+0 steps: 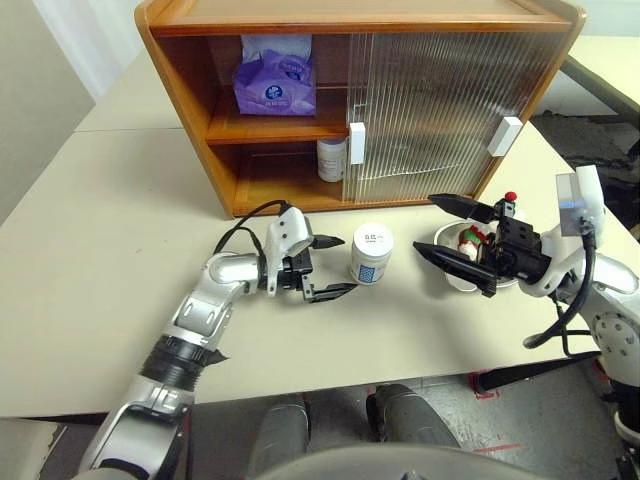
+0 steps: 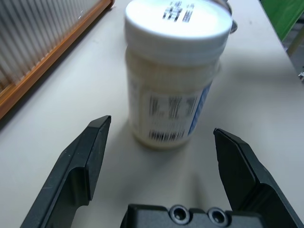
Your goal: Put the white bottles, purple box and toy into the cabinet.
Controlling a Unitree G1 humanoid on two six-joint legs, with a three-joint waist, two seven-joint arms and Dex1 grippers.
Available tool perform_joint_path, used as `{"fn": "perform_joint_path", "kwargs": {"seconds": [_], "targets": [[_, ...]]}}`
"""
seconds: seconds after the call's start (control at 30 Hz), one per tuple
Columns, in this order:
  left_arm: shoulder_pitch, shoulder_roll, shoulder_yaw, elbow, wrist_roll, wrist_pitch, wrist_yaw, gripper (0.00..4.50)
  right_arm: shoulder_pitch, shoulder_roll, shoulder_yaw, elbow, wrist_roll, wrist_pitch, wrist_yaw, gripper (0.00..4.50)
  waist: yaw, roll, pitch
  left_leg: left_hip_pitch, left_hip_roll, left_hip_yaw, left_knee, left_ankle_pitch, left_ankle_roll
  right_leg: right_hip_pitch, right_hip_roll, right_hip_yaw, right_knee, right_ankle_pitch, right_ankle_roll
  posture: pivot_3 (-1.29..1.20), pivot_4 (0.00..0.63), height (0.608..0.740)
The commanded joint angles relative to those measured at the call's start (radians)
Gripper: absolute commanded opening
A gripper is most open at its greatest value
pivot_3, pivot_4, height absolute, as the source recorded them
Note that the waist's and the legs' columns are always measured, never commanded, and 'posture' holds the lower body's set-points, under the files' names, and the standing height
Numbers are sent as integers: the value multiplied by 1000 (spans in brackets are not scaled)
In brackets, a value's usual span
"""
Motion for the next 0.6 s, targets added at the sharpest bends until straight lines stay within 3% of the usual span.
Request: {"fn": "perform_joint_path", "kwargs": {"seconds": [0.03,0.3,0.4,0.47,0.6], "targets": [[-19,-43,-16,48,17,-10,30,4470,20,-3,-14,1,-10,-20,13,4500,0,0,0,0,0,0,0,0,0,0,0,0,0,0,0,-163,64,740],[-27,-108,-63,105,35,10,30,4470,57,5,-11,4,-18,-55,27,4500,-2,0,0,0,-3,1,0,0,0,2,1,0,0,-2,6,-167,65,740],[-27,-111,-69,117,49,30,43,3849,58,5,-11,17,-23,-68,36,4500,-2,0,0,0,-4,1,0,0,0,3,1,0,0,-6,13,-167,65,740],[-24,-112,-56,117,44,33,58,3208,59,7,-9,25,-26,-77,41,4500,-2,1,0,1,-4,0,0,0,0,4,1,0,0,-6,14,-164,65,740],[-14,-103,-20,101,22,43,85,3065,62,12,-1,42,-36,-94,54,4500,-2,1,0,1,-4,0,1,0,0,4,1,0,0,-6,14,-159,65,740]]}}
